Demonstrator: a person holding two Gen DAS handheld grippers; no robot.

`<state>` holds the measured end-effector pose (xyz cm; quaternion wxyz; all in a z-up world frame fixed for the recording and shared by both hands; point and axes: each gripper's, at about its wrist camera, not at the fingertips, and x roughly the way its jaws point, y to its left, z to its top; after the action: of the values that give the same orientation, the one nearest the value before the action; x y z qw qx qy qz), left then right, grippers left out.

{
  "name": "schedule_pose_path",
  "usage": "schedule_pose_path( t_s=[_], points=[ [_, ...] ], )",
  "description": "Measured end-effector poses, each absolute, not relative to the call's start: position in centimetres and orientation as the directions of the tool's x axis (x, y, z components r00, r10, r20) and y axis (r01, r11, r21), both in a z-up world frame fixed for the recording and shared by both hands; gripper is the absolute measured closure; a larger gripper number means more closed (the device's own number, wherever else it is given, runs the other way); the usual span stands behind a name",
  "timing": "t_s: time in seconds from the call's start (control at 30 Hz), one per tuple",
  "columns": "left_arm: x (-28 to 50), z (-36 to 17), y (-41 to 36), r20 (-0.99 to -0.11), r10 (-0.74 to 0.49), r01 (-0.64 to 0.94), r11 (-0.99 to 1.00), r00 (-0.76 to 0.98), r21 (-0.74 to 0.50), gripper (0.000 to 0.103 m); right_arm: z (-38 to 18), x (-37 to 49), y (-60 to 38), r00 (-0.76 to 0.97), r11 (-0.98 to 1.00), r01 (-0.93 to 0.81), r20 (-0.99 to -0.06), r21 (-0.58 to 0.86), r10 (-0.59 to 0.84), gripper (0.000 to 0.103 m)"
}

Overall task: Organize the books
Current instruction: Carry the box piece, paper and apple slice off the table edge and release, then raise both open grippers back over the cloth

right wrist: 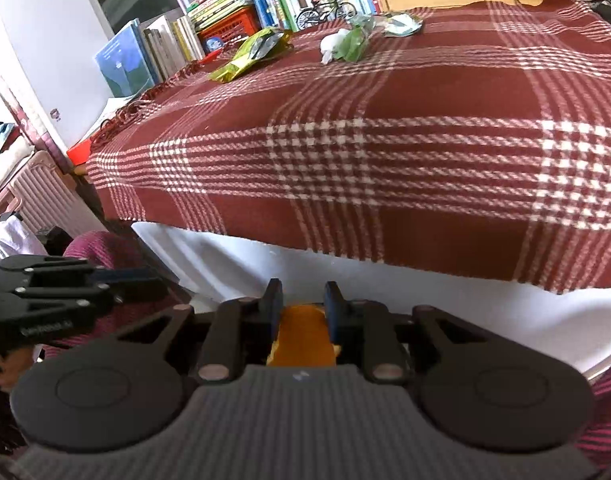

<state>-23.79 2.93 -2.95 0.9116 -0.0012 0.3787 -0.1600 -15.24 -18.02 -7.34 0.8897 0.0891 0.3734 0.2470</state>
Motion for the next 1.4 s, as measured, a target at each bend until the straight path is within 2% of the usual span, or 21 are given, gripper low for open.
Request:
schedule_pose_path(
  t_s=[0.1, 0.2, 0.27, 0.3, 0.37, 0.5, 0.77, 0.93, 1.1, 1.4],
  points=[
    [-23.7, -2.9, 2.6, -0.687, -0.294, 0.304, 0.946, 0.665, -0.111, 0.091, -7.5, -15.1, -17.6, 0.587, 0.858, -0.385, -0.627, 0.34, 0.512, 0.076],
    [-23.1, -2.8, 2.5, -0.686, -0.292, 0.308, 0.946, 0.667, -0.103, 0.091, -7.8, -15.0, -17.5, 0.573, 0.851, -0.389, -0.631, 0.352, 0.523, 0.072],
    [-22.9, -2.7, 2.6, -0.688, -0.29, 0.307, 0.946, 0.665, -0.101, 0.091, -7.8, -14.9, -17.4, 0.569, 0.847, -0.39, -0.629, 0.361, 0.53, 0.064],
    [-22.8, -2.7, 2.6, -0.688, -0.289, 0.307, 0.946, 0.666, -0.101, 0.091, -7.8, -14.8, -17.4, 0.568, 0.846, -0.391, -0.628, 0.362, 0.532, 0.054],
    [-22.7, -2.7, 2.6, -0.686, -0.287, 0.305, 0.947, 0.668, -0.099, 0.09, -7.8, -14.7, -17.4, 0.567, 0.843, -0.395, -0.625, 0.365, 0.536, 0.048],
    [-22.3, -2.6, 2.5, -0.685, -0.287, 0.307, 0.947, 0.669, -0.097, 0.076, -7.7, -14.5, -17.3, 0.566, 0.841, -0.4, -0.624, 0.364, 0.539, 0.045],
    [-20.9, -1.5, 2.4, -0.651, -0.288, 0.305, 0.948, 0.703, -0.09, 0.05, -6.4, -14.1, -17.5, 0.597, 0.846, -0.404, -0.6, 0.349, 0.533, 0.043],
    [-19.0, 0.0, 2.8, -0.611, -0.288, 0.291, 0.952, 0.737, -0.097, 0.027, -4.6, -13.3, -18.0, 0.643, 0.855, -0.405, -0.564, 0.324, 0.518, 0.04],
    [-16.3, 1.7, 3.5, -0.562, -0.261, 0.253, 0.963, 0.785, -0.094, 0.019, -2.3, -11.9, -18.4, 0.708, 0.88, -0.393, -0.522, 0.268, 0.475, 0.037],
    [-8.7, 4.0, 5.9, -0.469, -0.15, 0.123, 0.989, 0.871, -0.087, 0.013, 0.9, -7.2, -19.5, 0.81, 0.935, -0.303, -0.466, 0.186, 0.356, 0.03]
  ],
)
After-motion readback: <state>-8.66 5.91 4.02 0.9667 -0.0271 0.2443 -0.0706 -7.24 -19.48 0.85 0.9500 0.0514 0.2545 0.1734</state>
